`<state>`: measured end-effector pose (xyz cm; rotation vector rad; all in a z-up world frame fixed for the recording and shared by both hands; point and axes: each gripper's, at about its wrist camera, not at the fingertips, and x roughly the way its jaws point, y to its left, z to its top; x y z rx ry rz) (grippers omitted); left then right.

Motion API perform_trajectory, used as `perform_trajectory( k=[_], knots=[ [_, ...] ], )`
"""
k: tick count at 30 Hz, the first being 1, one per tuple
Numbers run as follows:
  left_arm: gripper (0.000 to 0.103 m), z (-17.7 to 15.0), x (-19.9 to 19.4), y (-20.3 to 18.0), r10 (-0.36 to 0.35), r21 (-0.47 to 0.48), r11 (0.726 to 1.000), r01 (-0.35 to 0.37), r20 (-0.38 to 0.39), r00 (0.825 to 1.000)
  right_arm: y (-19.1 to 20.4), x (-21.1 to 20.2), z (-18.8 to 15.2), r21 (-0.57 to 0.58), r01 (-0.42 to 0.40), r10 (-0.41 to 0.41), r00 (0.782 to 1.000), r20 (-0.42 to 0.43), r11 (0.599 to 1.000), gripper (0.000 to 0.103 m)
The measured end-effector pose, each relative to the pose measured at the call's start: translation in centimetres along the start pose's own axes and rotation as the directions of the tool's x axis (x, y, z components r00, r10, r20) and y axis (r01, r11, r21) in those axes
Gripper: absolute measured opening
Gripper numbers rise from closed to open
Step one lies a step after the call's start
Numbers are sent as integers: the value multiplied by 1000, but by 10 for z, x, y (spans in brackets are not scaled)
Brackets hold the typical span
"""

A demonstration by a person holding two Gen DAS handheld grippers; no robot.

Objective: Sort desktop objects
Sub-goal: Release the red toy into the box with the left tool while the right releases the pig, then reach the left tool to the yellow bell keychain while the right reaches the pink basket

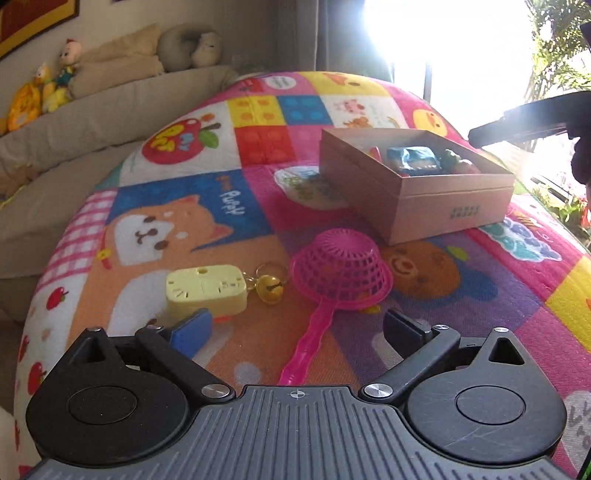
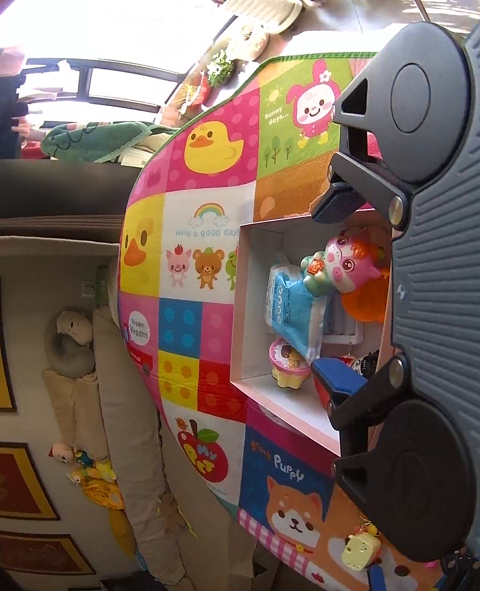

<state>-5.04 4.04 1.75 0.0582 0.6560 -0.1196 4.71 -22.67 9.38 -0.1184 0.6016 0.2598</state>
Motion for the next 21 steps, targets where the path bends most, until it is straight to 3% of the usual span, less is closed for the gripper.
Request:
perform_trajectory(
  k=[2,7,10,18,21],
  knots=[
    [102,-1,-3,5,29,-14,999,-29,6,1000,20,-9,-10,-47,-52,51,999,-4,998,87],
    [102,6,-10,33,186,-96,978,-183,16,982,84,-16,-41,-188,-158,156,987,-24,969,87],
    [102,7,-15,52,245,-142,960,-241,8,970,115,-5,-51,-182,-257,245,966,-85,949,87],
    [103,0,-15,75,267,-202,942,-267,-27,963,158,44,-48,-77,-303,287,943,-171,950,90],
    [103,-1,-12,73,252,-196,947,-254,-36,967,162,50,-50,-84,-279,263,951,-165,957,81]
  ],
)
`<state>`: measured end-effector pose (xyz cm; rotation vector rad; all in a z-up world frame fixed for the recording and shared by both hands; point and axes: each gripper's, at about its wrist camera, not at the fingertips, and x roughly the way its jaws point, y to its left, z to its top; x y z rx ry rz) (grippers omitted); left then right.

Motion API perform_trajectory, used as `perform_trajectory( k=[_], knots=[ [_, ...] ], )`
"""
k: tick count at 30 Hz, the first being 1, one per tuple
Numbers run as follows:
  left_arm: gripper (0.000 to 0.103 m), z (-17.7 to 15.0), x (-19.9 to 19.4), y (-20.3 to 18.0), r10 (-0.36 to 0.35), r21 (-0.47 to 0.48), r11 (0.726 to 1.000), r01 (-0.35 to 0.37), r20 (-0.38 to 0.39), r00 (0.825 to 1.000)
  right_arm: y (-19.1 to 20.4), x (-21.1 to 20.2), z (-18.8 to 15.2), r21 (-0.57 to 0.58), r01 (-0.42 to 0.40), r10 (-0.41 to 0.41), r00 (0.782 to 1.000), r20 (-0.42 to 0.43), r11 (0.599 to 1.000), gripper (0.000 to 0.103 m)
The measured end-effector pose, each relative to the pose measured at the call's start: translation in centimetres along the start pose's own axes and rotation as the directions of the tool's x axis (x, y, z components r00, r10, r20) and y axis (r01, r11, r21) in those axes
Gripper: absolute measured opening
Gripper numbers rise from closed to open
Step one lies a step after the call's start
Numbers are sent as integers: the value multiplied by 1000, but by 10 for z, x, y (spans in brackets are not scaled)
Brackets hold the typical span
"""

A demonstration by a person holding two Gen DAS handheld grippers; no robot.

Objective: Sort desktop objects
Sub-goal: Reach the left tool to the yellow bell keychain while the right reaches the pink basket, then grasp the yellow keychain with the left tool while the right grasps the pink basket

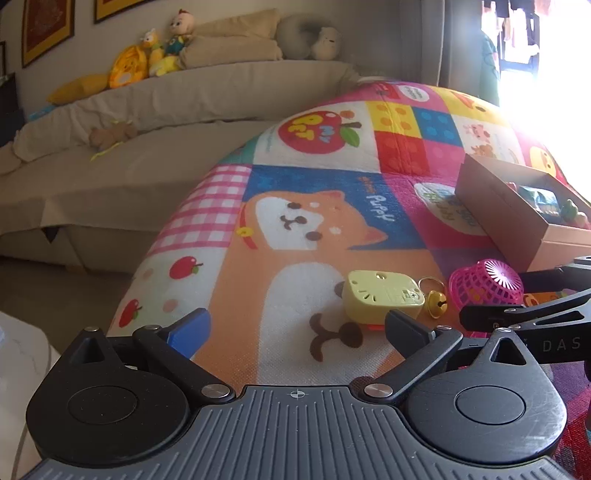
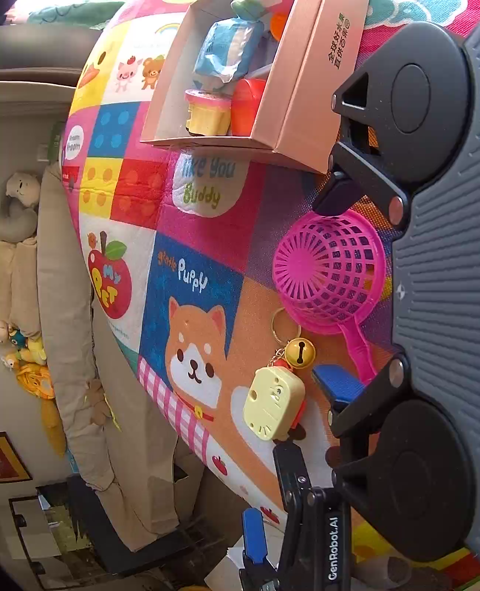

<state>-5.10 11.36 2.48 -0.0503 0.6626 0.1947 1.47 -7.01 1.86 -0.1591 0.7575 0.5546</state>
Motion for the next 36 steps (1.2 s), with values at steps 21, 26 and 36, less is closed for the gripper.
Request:
perform_trajectory(
  k=[21,26,36],
  knots=[
    [103,2,28,-37,-21,105,994,24,-30,999,-131,-92,-94,218,297,-313,949,44,930,87],
    [103,6,32,-43,0,128,992,1,-5,1000,-133,-90,-94,230,289,-307,951,43,929,94],
    [67,8,35,-61,5,226,974,-12,34,999,-128,-91,-94,229,292,-311,949,50,928,98]
  ],
)
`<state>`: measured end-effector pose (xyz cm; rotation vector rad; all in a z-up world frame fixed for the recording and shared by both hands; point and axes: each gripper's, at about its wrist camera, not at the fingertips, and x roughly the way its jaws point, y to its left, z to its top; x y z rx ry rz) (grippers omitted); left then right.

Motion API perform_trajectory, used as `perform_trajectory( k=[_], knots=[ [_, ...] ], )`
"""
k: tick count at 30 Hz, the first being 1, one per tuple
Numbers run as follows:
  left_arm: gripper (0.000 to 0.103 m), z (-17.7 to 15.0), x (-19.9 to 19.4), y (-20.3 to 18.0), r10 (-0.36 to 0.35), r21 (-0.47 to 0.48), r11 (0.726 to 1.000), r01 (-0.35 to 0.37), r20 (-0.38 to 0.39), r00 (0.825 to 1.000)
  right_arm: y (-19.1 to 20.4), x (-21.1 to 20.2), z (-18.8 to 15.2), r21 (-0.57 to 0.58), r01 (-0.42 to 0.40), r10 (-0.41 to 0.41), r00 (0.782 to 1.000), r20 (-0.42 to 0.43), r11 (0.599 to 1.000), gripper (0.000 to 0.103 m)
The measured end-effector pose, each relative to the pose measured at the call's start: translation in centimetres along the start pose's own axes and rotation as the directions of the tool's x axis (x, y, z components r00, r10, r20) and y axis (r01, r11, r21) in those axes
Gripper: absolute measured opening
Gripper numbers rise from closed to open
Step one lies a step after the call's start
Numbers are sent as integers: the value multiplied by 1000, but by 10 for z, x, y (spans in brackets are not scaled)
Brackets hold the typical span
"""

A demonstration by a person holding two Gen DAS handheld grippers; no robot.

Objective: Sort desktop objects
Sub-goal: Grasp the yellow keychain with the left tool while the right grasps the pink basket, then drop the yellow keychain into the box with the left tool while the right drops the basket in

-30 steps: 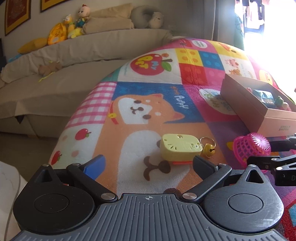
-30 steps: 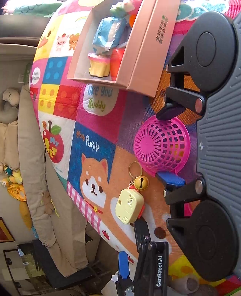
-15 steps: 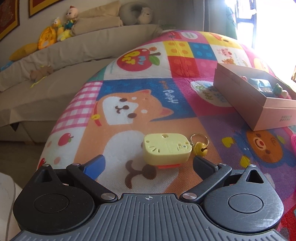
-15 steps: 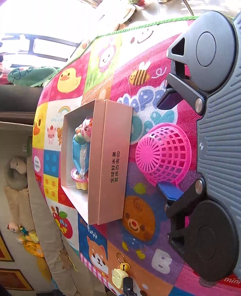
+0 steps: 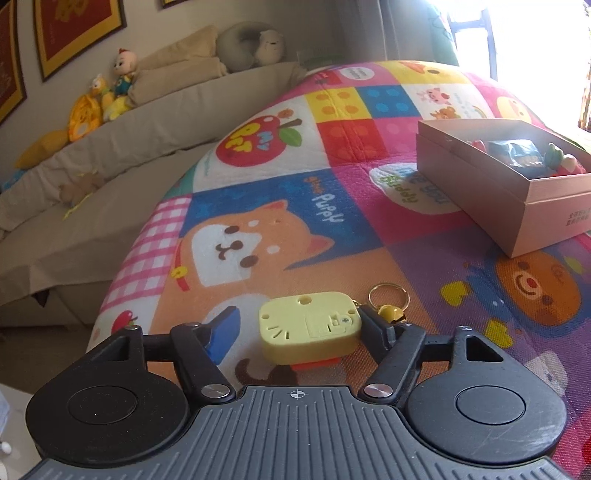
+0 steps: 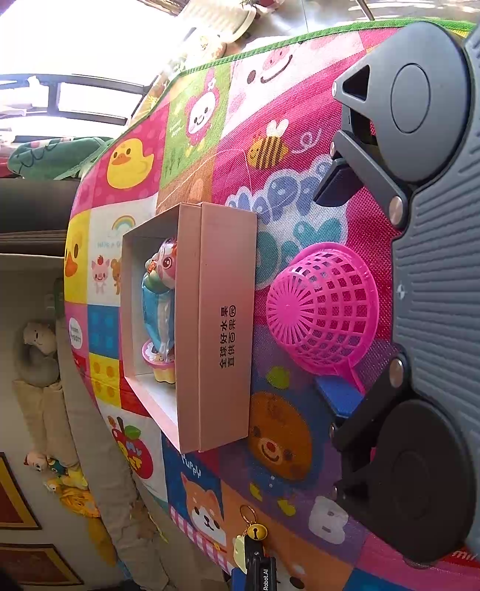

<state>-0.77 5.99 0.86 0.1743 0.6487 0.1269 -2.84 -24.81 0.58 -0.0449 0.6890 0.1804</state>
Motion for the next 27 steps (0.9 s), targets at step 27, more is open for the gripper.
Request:
perform_trajectory(
  k=[27],
  knots=[
    [61,174,-49,-110,-398,103,917,385,287,871,-45,-139,104,-31,135,-103,868,485,990,62]
  ],
)
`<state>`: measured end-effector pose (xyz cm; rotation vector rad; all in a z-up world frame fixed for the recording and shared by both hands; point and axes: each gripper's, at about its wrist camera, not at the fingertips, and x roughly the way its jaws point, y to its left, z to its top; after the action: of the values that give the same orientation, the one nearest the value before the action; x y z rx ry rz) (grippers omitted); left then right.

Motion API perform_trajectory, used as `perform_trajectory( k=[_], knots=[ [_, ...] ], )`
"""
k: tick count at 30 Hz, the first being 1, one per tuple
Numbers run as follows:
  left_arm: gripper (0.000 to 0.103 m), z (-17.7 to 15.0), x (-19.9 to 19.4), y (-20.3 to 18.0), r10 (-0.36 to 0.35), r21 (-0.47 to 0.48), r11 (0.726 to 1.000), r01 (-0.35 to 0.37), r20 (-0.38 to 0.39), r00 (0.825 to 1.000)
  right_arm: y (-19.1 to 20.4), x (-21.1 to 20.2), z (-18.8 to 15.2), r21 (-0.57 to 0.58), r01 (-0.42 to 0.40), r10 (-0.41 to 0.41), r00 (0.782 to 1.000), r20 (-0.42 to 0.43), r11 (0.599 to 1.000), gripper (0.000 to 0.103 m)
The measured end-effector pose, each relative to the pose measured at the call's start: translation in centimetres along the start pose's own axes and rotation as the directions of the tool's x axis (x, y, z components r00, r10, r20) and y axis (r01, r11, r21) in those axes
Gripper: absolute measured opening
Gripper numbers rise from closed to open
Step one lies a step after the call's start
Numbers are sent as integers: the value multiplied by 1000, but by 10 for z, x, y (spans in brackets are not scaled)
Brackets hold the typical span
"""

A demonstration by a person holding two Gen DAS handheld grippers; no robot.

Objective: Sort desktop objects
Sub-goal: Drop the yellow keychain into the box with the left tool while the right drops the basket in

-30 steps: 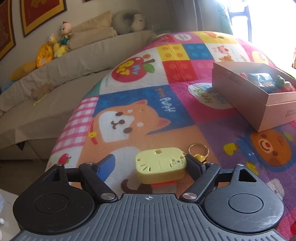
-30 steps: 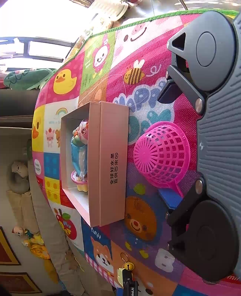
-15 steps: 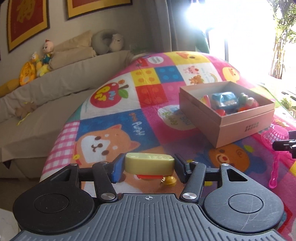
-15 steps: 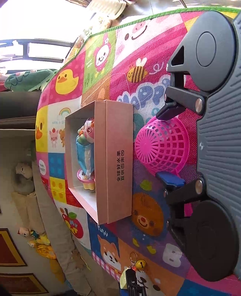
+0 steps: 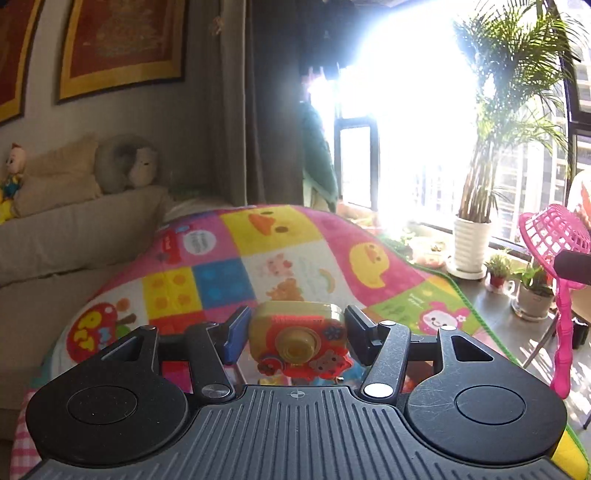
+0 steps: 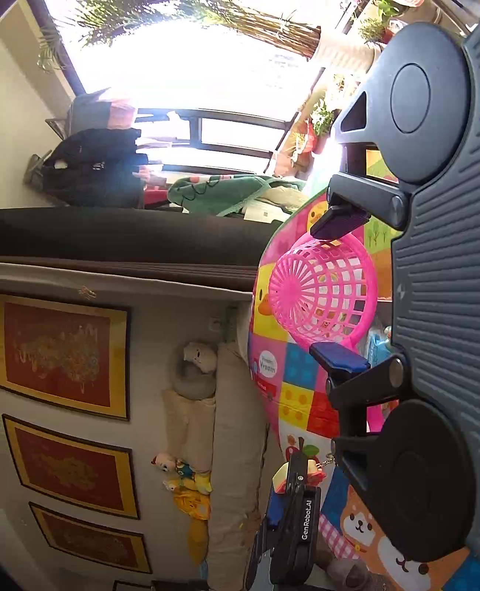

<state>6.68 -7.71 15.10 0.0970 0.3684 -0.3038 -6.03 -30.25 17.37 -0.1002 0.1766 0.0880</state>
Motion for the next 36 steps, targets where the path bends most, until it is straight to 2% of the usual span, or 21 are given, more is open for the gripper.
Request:
perform_trajectory(
  k=[1,5,11,14,18,21,24,26,29,31,32,34,36],
  knots=[
    [63,-1,13,-3,-6,-4,1000,6,-15,1000,-4,2,-1,0,11,-11,1000,-4,1000,62],
    [82,-16,33,3,9,-47,999,-12,-68,998,-15,19,-13,19,31,-30,998,-57,999,62],
    [95,-61,11,32,122,-51,990,-129,-123,985,-10,52,-21,26,-7,10,995,-95,1000,62],
    [96,-88,-2,44,126,-89,986,-142,-170,977,7,83,-21,12,-61,62,989,-131,998,62],
    [96,-121,-13,51,111,-124,983,-138,-208,972,38,145,-23,12,-130,129,965,-228,991,62],
    [98,-141,-20,54,78,-143,984,-111,-220,972,62,187,-28,7,-183,177,937,-302,983,62],
    [100,-155,-23,59,56,-165,982,-94,-225,973,82,224,-38,29,-195,191,905,-381,980,62],
    [100,-162,-24,64,57,-180,978,-101,-233,971,90,238,-47,32,-190,186,894,-408,981,62],
    [100,-166,-24,71,40,-224,970,-96,-240,970,96,247,-56,9,-172,159,886,-437,985,64],
    [102,-167,-26,72,33,-237,967,-88,-229,973,90,239,-58,38,-163,163,880,-446,986,67],
    [102,-167,-26,71,28,-236,968,-83,-229,973,85,230,-58,64,-163,174,880,-442,985,71],
    [103,-167,-25,68,24,-223,972,-77,-231,973,76,201,-57,95,-162,187,891,-414,982,82],
    [103,-167,-26,62,39,-197,977,-86,-229,973,70,168,-57,102,-166,192,905,-380,981,87]
  ],
)
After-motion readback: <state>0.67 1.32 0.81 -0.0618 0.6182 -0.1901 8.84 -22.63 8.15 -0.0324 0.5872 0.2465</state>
